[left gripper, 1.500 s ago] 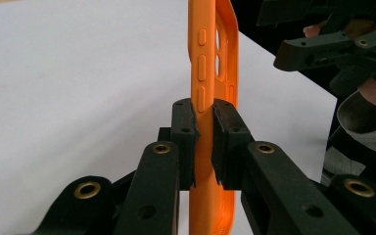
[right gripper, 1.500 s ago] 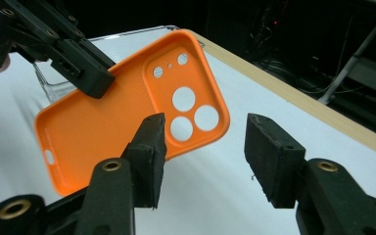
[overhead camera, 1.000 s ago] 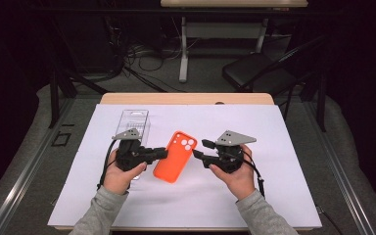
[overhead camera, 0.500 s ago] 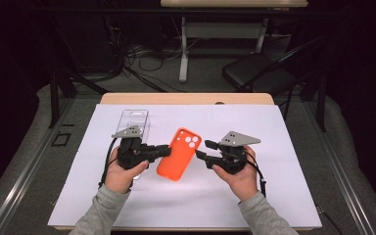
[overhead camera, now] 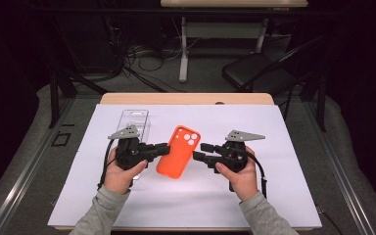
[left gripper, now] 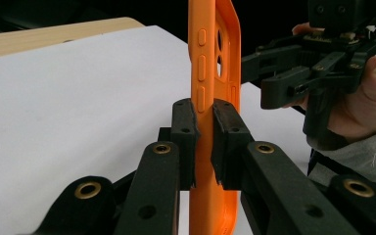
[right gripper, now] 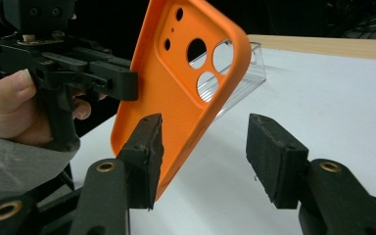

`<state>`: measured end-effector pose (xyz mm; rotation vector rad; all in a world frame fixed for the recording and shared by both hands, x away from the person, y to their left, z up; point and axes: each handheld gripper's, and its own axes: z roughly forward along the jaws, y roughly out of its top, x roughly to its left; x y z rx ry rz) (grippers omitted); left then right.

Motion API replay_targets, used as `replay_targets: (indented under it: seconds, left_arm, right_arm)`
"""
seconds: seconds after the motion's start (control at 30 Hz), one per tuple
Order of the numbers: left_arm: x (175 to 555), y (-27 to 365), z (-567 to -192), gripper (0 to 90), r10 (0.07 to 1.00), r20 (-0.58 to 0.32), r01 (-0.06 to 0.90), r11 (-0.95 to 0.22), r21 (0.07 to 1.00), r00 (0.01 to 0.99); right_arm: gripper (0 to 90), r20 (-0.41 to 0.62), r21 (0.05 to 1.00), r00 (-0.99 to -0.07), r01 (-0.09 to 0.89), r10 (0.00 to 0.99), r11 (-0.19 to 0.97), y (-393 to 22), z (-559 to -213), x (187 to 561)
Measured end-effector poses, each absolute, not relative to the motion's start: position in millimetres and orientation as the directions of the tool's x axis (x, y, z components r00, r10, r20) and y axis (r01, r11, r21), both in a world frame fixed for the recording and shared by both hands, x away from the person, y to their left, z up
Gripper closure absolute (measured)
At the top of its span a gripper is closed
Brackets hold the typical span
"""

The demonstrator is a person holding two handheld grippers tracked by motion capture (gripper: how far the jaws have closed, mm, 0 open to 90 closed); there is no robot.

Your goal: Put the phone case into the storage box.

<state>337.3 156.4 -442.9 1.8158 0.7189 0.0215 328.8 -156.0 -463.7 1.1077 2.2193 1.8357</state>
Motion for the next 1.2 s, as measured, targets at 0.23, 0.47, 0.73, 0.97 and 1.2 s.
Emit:
replay_targets:
  seconds: [0.23,0.47,0.73,0.97,1.2]
  left_arm:
    - [335.7,156.3,-437.6,81.3,0.457,-0.332,0.446,-0.165,0.880,0.825]
    - [336.5,152.5,-435.6,81.3,0.451,-0.326,0.435,-0.160,0.886,0.831]
    - [336.5,151.4,-436.8,81.3,0.443,-0.331,0.435,-0.156,0.887,0.833]
    - [333.7,151.6,-435.9,81.4,0.427,-0.335,0.423,-0.130,0.897,0.840]
    - [328.3,148.1,-438.0,81.4,0.408,-0.344,0.421,-0.113,0.900,0.846]
  right_arm:
    - [48.2,0.393,0.872,-0.741,0.488,0.544,0.034,-155.0,-465.4,327.8]
    - [48.6,0.417,0.866,-0.736,0.500,0.534,0.012,-160.1,-466.3,326.9]
    - [48.7,0.429,0.864,-0.730,0.504,0.532,-0.004,-162.8,-465.7,327.0]
    - [48.9,0.462,0.853,-0.745,0.522,0.481,-0.010,-159.4,-467.3,327.2]
    - [58.5,0.523,0.833,-0.756,0.551,0.393,-0.047,-156.7,-466.8,327.0]
